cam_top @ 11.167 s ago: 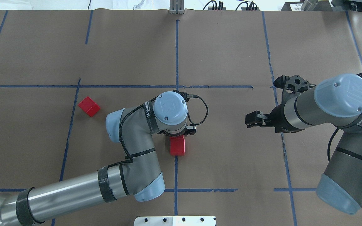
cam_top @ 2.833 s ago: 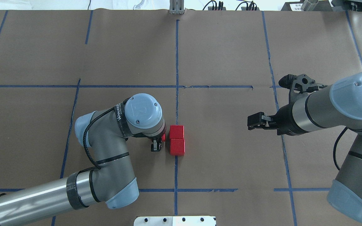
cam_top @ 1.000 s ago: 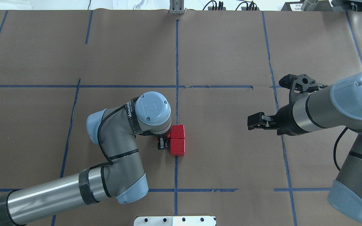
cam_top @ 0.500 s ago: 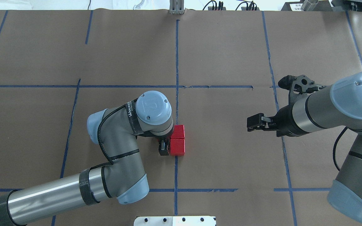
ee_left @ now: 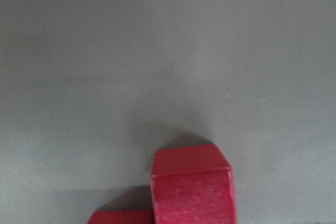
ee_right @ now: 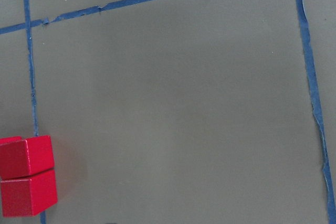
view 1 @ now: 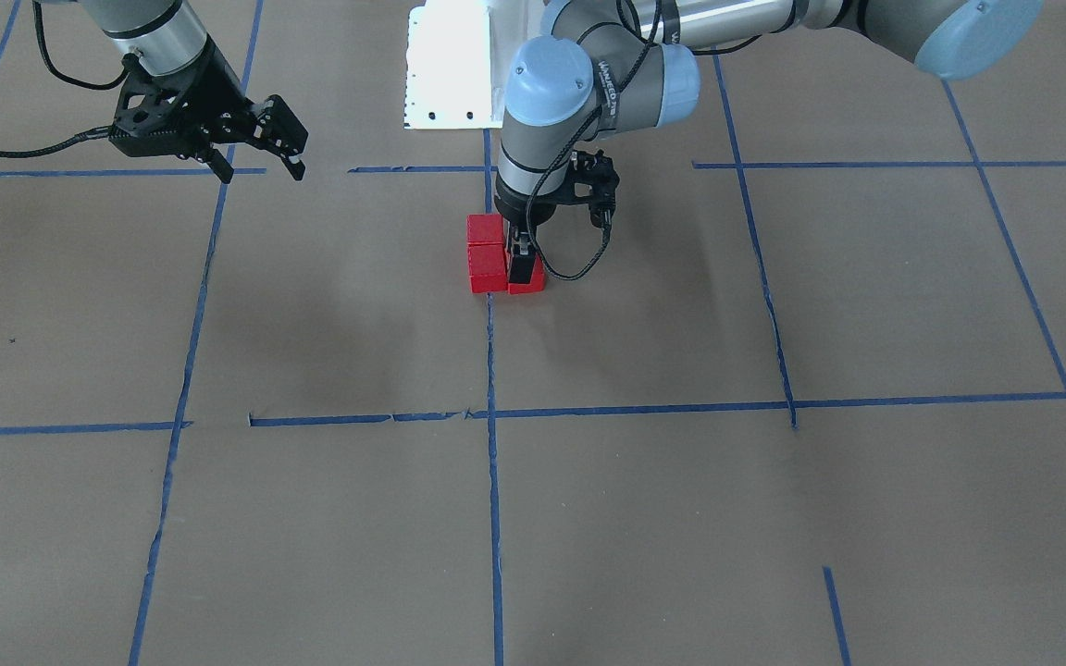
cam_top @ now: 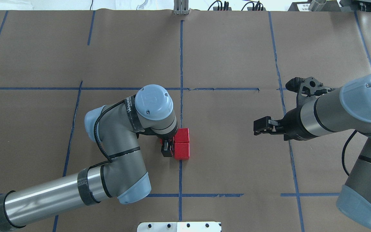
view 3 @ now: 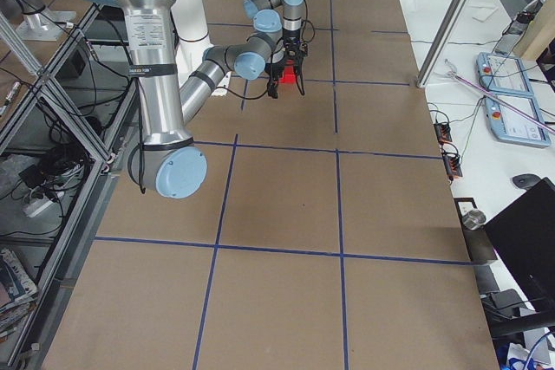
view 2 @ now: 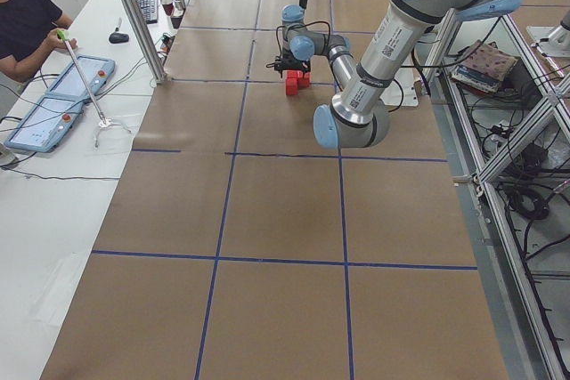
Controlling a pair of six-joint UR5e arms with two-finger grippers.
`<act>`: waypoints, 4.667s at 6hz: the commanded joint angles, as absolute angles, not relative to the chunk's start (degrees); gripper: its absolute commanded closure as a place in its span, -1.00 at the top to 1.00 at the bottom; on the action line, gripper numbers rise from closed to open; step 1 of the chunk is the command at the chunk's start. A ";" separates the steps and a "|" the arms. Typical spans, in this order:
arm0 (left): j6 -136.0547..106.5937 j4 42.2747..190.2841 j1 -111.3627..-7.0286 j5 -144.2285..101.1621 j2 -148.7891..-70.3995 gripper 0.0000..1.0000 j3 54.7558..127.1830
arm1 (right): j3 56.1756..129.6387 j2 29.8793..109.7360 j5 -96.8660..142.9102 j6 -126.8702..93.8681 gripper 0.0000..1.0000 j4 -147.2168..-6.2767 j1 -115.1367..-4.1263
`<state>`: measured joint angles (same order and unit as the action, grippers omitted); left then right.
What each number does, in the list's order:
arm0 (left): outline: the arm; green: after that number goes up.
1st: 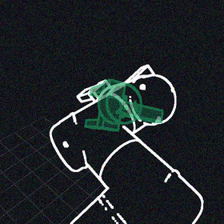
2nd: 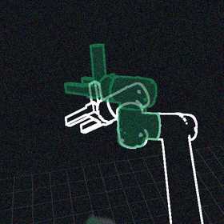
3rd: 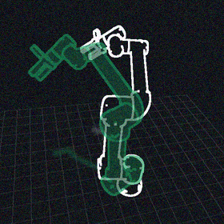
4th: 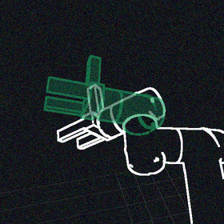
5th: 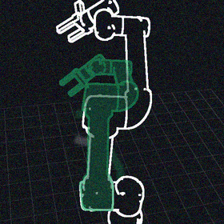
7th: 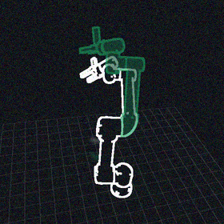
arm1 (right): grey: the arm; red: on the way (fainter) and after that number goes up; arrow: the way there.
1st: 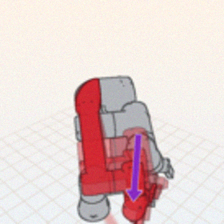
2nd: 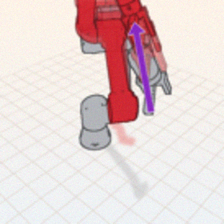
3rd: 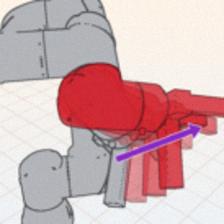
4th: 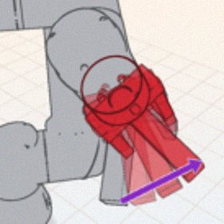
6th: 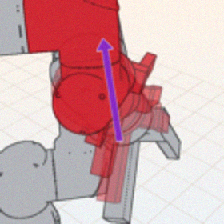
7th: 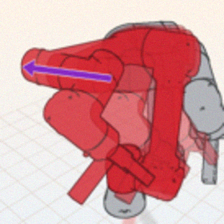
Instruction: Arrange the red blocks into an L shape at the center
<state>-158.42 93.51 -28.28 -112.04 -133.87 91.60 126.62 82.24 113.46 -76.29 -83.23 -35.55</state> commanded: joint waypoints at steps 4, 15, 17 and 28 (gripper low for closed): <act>-132.53 84.64 -35.57 -115.04 -125.02 1.00 108.34 | 125.34 85.59 121.44 -75.42 1.00 -83.23 -46.90; -13.64 84.81 -78.80 -132.36 -87.39 1.00 110.60 | 106.80 94.56 136.58 -31.06 1.00 -84.54 -80.56; 3.19 84.81 -85.22 -132.36 -87.36 1.00 101.65 | 106.61 95.35 136.32 -19.84 1.00 -91.29 -84.01; 2.55 79.37 -89.12 -136.58 -87.45 1.00 98.96 | 107.67 101.87 135.18 -8.88 1.00 -93.08 -84.64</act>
<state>2.49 79.67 -89.12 -136.58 -87.35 98.67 107.72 101.83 135.31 -8.80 -93.04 -84.64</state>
